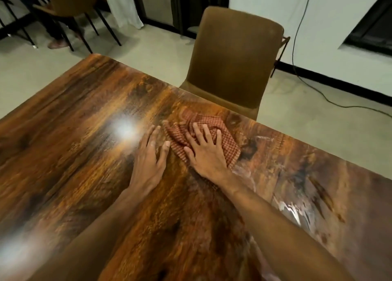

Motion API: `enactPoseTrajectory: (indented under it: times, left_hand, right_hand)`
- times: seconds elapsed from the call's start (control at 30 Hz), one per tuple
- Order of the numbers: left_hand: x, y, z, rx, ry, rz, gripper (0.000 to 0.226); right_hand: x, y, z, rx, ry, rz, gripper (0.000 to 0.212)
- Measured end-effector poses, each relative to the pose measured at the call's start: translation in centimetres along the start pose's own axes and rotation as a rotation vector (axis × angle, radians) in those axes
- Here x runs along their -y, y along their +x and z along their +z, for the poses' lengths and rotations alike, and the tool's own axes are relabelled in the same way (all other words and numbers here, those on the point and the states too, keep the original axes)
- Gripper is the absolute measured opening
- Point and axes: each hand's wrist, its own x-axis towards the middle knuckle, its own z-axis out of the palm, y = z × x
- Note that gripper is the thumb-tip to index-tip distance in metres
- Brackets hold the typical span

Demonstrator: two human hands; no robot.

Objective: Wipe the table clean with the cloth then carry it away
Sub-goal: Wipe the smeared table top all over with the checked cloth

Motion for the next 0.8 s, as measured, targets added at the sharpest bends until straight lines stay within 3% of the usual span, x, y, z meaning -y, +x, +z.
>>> enactPoseTrajectory:
  times: [0.07, 0.17, 0.23, 0.4, 0.47, 0.53, 0.6, 0.67, 0.8]
  left_hand:
    - [0.3, -2.0, 0.0, 0.013, -0.017, -0.003, 0.061]
    - [1.1, -5.9, -0.8, 0.026, -0.038, -0.030, 0.061]
    - [1.5, -8.7, -1.7, 0.008, -0.051, -0.066, 0.063]
    - [2.9, -16.6, -3.9, -0.012, -0.071, -0.154, 0.062]
    - [4.0, -19.6, -4.7, -0.031, -0.058, -0.183, 0.060]
    - [5.4, -23.0, -6.0, -0.063, -0.066, -0.199, 0.059]
    - [6.5, -26.3, -7.1, -0.083, -0.088, -0.222, 0.060]
    - [7.2, -29.4, -8.3, -0.094, -0.104, -0.245, 0.060]
    - [8.2, -34.3, -10.2, -0.136, -0.147, -0.268, 0.057]
  right_hand:
    - [-2.3, -1.3, -0.6, 0.027, 0.023, -0.061, 0.061]
    - [-6.3, -3.0, -1.9, 0.067, 0.033, 0.204, 0.060]
    - [-4.7, -5.4, -2.0, 0.061, 0.020, 0.256, 0.060]
    - [8.1, -16.4, 1.4, 0.109, -0.027, -0.246, 0.063]
    - [8.2, -18.3, 1.8, 0.126, -0.070, -0.375, 0.061]
    - [7.3, -18.7, 1.6, 0.157, -0.065, -0.282, 0.060]
    - [7.9, -19.0, 1.1, 0.156, -0.040, -0.076, 0.063]
    - [12.2, -20.9, 1.3, 0.143, -0.052, 0.002, 0.064]
    - [23.0, -29.3, 3.9, 0.187, -0.052, -0.331, 0.063]
